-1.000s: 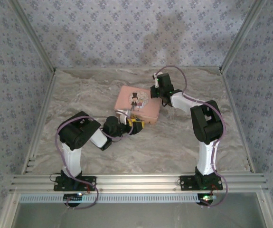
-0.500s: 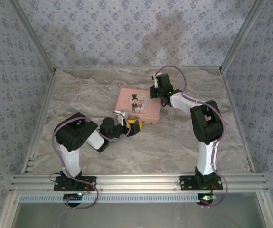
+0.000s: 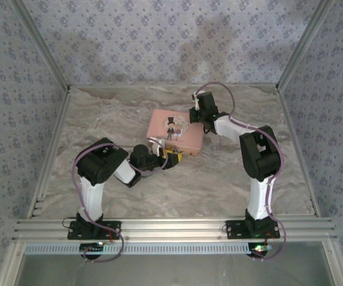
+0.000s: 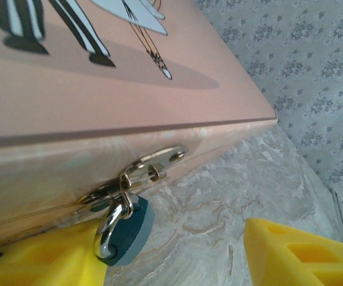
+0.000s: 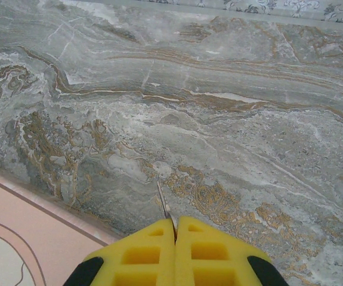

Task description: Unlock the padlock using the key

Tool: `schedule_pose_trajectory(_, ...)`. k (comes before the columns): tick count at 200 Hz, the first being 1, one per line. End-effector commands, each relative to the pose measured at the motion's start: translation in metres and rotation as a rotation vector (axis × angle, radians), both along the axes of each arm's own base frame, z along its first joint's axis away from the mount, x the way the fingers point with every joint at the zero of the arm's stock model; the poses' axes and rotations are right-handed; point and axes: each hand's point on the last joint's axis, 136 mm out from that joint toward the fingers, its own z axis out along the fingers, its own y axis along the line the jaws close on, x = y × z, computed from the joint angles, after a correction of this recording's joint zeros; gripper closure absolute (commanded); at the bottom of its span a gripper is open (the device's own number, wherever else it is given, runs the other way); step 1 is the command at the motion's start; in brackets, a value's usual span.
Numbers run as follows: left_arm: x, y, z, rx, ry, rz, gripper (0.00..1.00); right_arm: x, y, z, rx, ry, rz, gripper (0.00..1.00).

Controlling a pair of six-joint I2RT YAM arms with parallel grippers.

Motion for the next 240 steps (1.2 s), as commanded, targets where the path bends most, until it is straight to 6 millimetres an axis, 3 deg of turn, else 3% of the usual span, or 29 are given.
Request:
schedule_pose_trajectory(1, 0.0, -0.005, 0.004, -0.023, 0.003, -0.02, 0.38, -0.026, 0.009, -0.024, -0.031, 0.115, 0.06, 1.0)
schedule_pose_trajectory(42, 0.01, 0.005, 0.001, -0.016, 0.012, 0.061, 0.41, -0.026, 0.009, -0.022, -0.028, 0.11, 0.06, 1.0)
schedule_pose_trajectory(116, 0.014, 0.005, -0.005, -0.012, 0.067, 0.048, 0.72, -0.028, 0.007, -0.023, -0.028, 0.108, 0.058, 1.0)
schedule_pose_trajectory(153, 0.016, 0.008, -0.01, -0.005, 0.096, 0.05, 0.81, -0.029, 0.007, -0.022, -0.025, 0.105, 0.058, 1.0)
schedule_pose_trajectory(161, 0.016, 0.01, -0.011, -0.003, 0.102, 0.053, 0.79, -0.028, 0.006, -0.022, -0.026, 0.107, 0.058, 1.0)
schedule_pose_trajectory(178, 0.017, 0.014, -0.014, 0.008, 0.109, 0.077, 0.57, -0.029, 0.005, -0.022, -0.025, 0.107, 0.055, 1.0)
schedule_pose_trajectory(204, 0.015, 0.015, -0.008, -0.028, 0.079, 0.08, 0.48, -0.029, 0.005, -0.023, -0.023, 0.108, 0.057, 1.0)
schedule_pose_trajectory(240, 0.009, -0.002, 0.005, -0.089, 0.066, 0.004, 0.42, -0.03, 0.006, -0.022, -0.023, 0.108, 0.057, 1.0)
